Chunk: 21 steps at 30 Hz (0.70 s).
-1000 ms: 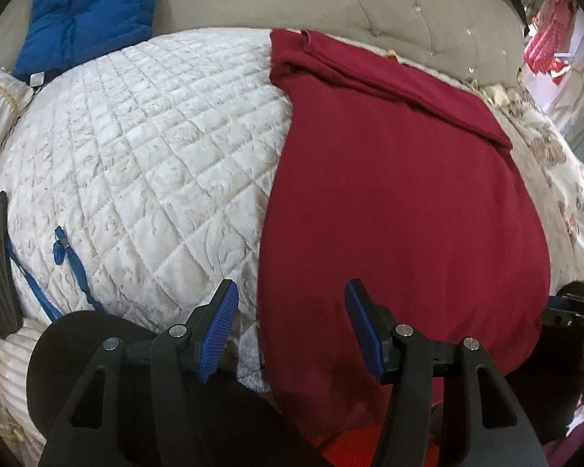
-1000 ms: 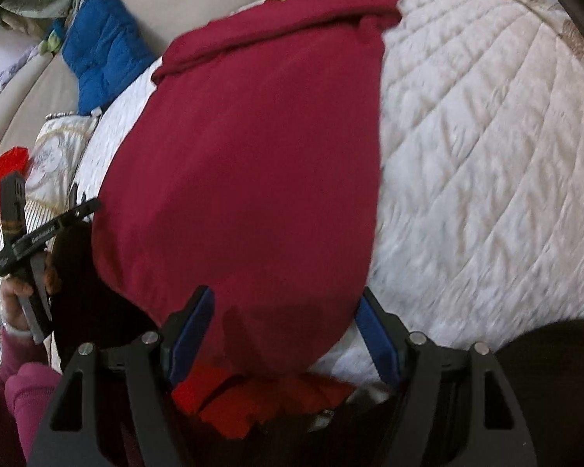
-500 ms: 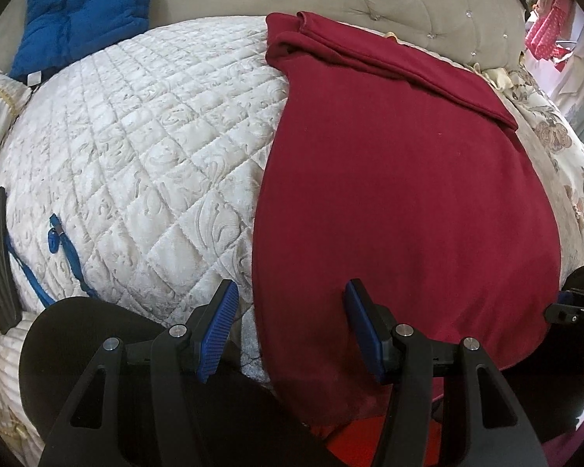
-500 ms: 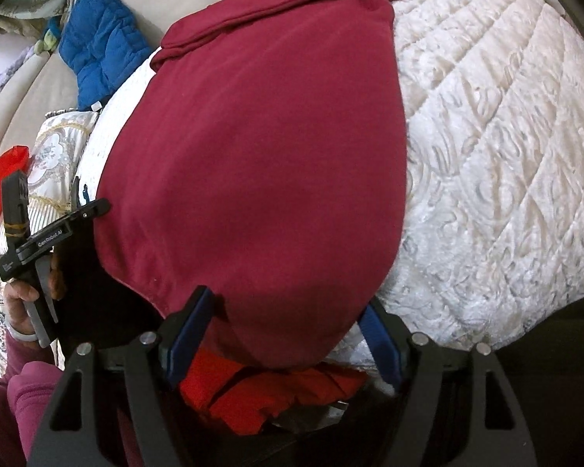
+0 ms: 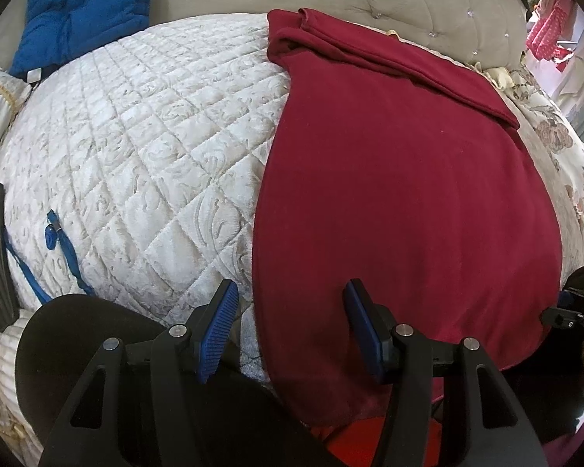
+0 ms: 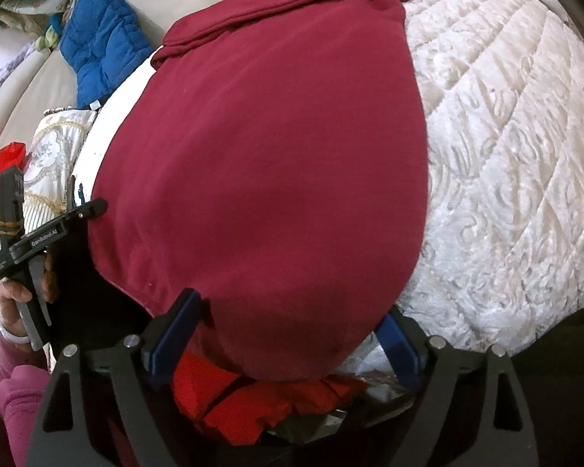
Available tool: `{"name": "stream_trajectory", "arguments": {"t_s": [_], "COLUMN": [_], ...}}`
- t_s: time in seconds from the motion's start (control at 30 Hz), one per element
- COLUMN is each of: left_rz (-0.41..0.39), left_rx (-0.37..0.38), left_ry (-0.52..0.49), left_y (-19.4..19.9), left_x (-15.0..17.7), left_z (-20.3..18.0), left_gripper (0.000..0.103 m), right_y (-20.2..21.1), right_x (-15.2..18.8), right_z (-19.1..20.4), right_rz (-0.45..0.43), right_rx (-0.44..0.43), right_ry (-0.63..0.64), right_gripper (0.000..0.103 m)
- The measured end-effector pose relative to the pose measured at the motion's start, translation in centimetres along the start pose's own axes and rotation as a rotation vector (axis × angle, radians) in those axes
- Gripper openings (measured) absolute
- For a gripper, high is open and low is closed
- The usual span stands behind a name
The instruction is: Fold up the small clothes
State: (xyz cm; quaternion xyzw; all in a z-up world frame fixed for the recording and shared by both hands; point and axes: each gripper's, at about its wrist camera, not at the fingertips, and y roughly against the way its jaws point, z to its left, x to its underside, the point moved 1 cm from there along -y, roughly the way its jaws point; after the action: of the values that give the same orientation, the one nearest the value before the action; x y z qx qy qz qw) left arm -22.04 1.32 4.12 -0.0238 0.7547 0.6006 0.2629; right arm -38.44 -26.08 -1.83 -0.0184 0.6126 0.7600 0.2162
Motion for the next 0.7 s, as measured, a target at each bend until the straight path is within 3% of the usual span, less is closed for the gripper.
{"name": "stream_trajectory", "arguments": {"t_s": [0.17, 0.33, 0.7], "left_rz": [0.023, 0.07, 0.105], "left_rx": [0.013, 0.029, 0.03], "left_ry": [-0.022, -0.034, -0.063], "left_y": [-0.2, -0.8, -1.6], "left_x": [0.1, 0.3, 0.6], "left_z": [-0.3, -0.2, -0.7], "left_gripper": [0.036, 0.036, 0.036], "right_y": [0.3, 1.1, 1.2], "right_x": [-0.1, -0.2, -0.2], "right_z": [0.3, 0.2, -0.4], "right_rz": [0.01, 0.007, -0.011], "right_rx": [-0.006, -0.031, -0.077], "right_ry": [0.009, 0.01, -0.016], "right_gripper": [0.088, 0.076, 0.07]}}
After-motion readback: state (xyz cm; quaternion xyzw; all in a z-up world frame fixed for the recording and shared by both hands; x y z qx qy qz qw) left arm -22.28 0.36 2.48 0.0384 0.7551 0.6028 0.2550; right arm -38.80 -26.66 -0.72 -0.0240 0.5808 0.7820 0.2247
